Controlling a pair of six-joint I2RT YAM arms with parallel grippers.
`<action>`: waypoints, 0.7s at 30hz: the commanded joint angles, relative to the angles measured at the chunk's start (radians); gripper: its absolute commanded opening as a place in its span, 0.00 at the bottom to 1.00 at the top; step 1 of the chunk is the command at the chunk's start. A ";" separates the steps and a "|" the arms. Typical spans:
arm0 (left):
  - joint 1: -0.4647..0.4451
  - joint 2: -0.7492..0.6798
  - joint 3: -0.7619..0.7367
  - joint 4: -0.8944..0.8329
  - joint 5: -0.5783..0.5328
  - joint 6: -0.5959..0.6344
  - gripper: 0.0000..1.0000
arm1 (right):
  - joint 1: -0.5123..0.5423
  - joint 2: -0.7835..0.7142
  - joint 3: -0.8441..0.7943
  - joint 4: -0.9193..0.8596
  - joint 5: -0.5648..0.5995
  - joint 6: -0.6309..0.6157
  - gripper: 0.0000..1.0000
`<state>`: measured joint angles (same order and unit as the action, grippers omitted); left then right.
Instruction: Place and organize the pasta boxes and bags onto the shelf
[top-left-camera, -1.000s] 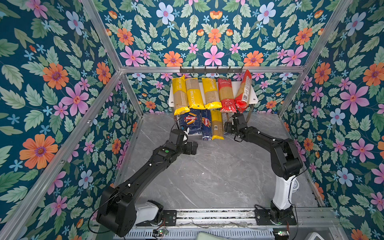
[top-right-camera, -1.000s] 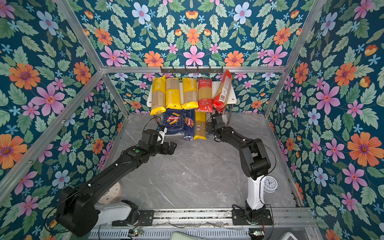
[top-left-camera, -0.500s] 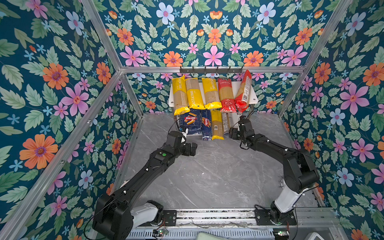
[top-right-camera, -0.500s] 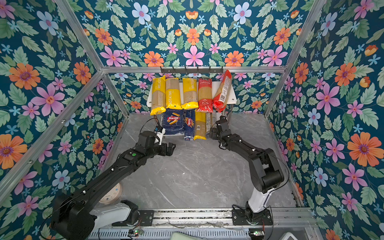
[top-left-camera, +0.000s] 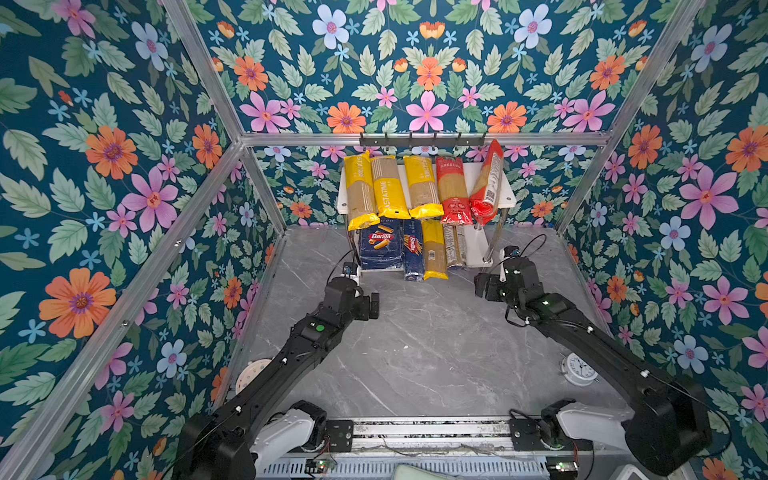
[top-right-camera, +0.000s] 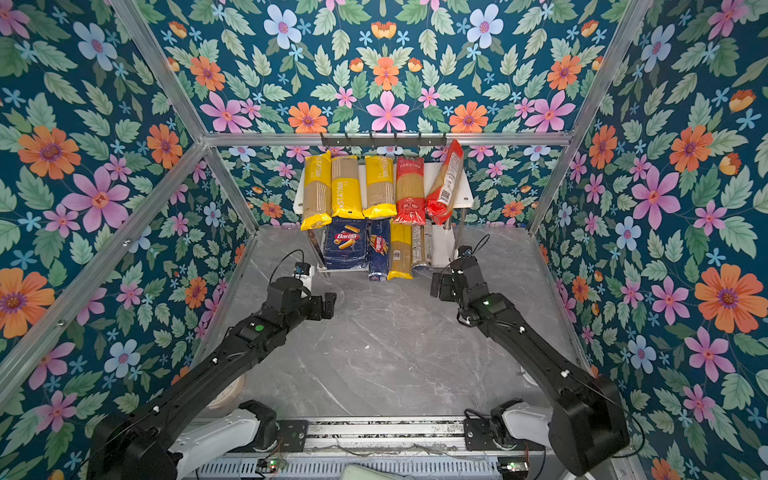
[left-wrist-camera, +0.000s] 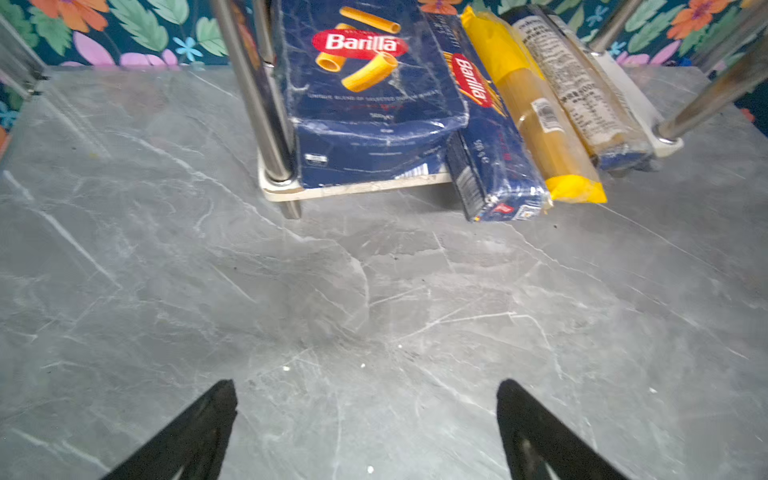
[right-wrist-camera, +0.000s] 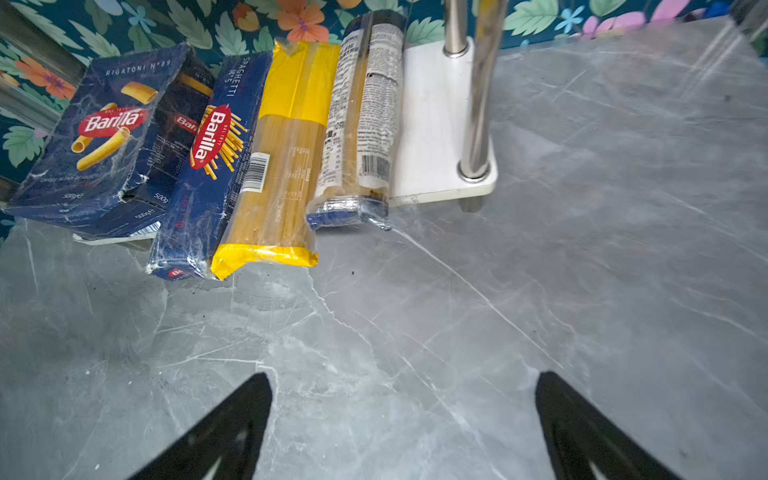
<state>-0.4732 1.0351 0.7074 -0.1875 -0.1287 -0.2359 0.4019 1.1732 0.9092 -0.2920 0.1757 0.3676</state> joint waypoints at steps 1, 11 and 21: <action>0.014 -0.024 -0.038 0.057 -0.137 0.016 0.99 | 0.002 -0.101 -0.021 -0.170 0.073 -0.029 0.99; 0.080 -0.088 -0.192 0.298 -0.331 0.115 0.99 | 0.002 -0.379 -0.147 -0.222 0.127 -0.139 0.99; 0.171 -0.103 -0.407 0.673 -0.367 0.149 0.99 | 0.002 -0.610 -0.425 0.086 0.124 -0.264 0.99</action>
<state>-0.3202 0.9245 0.3397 0.3058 -0.4507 -0.1074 0.4026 0.5781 0.5224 -0.3607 0.2893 0.1715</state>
